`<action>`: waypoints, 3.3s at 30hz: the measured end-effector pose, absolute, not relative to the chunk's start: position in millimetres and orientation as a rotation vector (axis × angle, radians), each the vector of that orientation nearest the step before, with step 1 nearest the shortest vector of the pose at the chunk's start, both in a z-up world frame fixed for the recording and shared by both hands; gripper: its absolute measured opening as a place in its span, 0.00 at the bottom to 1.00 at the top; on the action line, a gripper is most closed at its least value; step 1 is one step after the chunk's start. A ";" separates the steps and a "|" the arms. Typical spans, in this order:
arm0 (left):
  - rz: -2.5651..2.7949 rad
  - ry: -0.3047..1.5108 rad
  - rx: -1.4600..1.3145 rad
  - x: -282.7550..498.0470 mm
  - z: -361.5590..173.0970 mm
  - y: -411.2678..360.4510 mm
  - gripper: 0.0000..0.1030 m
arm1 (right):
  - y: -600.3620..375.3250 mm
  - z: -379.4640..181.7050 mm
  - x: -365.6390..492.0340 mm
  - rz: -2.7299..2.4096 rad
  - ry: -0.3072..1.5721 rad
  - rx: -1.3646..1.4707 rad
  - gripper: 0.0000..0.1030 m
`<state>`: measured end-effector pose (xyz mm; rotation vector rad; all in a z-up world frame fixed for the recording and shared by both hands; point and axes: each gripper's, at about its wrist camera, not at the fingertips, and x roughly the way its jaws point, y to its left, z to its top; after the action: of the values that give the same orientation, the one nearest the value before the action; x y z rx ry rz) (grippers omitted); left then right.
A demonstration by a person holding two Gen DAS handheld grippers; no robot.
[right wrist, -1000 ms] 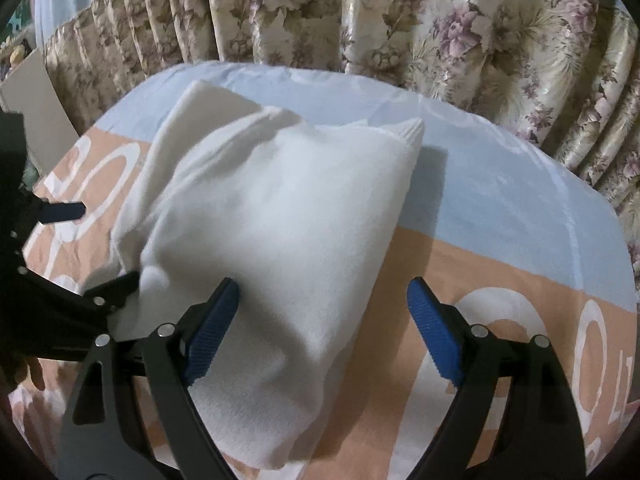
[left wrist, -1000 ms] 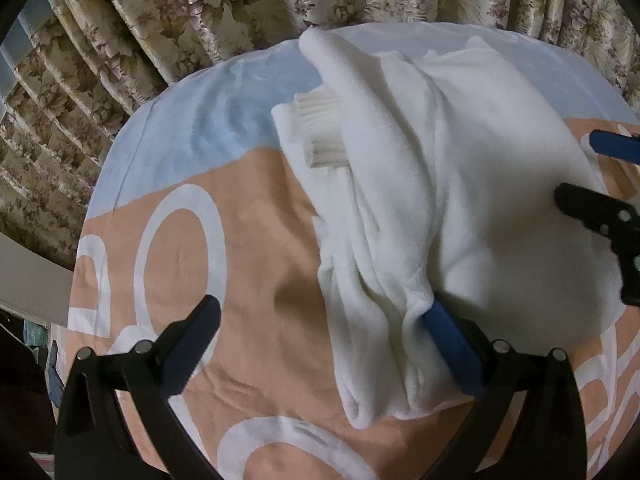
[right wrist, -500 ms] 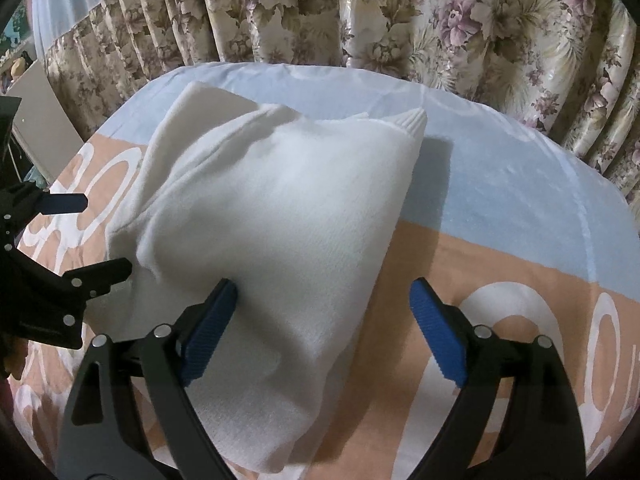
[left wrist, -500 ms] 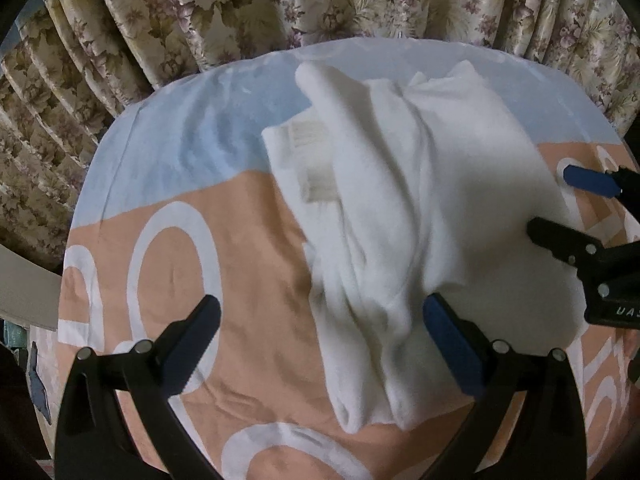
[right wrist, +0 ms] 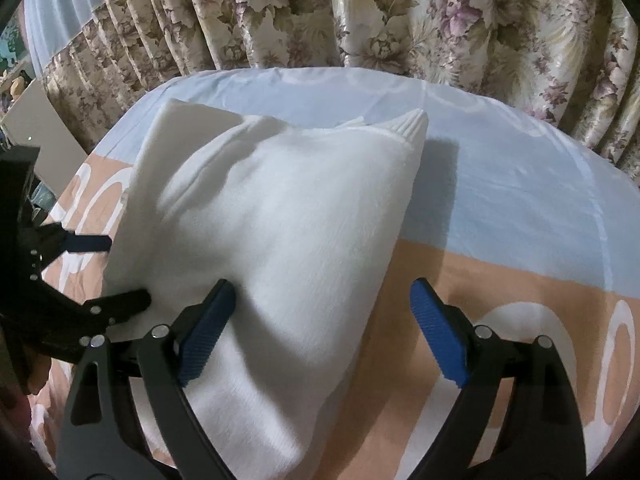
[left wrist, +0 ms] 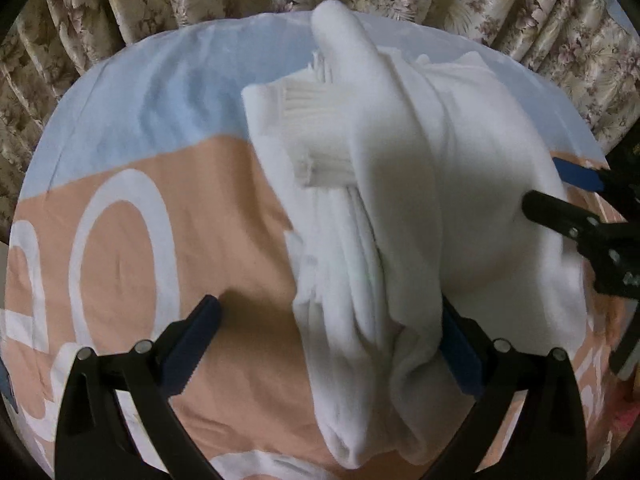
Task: Fold small clothes
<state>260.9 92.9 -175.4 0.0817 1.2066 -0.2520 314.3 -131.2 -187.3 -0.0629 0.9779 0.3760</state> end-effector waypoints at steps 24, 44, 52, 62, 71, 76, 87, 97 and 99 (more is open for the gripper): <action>-0.424 1.149 0.143 247.6 -160.2 73.4 0.33 | -110.6 -179.8 305.8 0.502 0.954 -0.157 0.36; -0.330 1.008 0.194 221.4 -79.2 46.4 0.27 | -134.7 -101.8 277.4 0.500 0.708 -0.120 0.32; -0.332 0.934 0.242 180.1 -37.2 2.9 0.27 | -177.3 -63.9 233.5 0.474 0.639 -0.151 0.33; -0.325 1.020 0.201 116.8 -87.7 -53.9 0.27 | -221.8 -114.4 175.4 0.457 0.751 -0.172 0.33; -0.323 1.095 0.202 95.8 -137.7 -61.0 0.31 | -246.7 -185.8 152.1 0.455 0.880 -0.069 0.37; -0.320 1.081 0.153 92.8 -138.8 -50.0 0.39 | -251.0 -177.3 151.7 0.448 0.892 -0.027 0.44; -0.276 0.973 0.195 68.3 -106.3 -40.5 0.52 | -258.3 -161.3 92.9 0.418 0.856 -0.045 0.62; -0.212 0.990 0.227 68.1 -145.2 -22.8 0.64 | -271.6 -205.7 77.4 0.343 0.922 -0.052 0.61; -0.199 0.981 0.219 64.9 -139.2 -20.3 0.64 | -269.5 -199.1 73.1 0.341 0.904 -0.062 0.60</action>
<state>64.9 -20.3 -139.2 0.2194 0.9812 -0.1991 73.1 -269.5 -199.1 -0.0621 0.9045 0.3410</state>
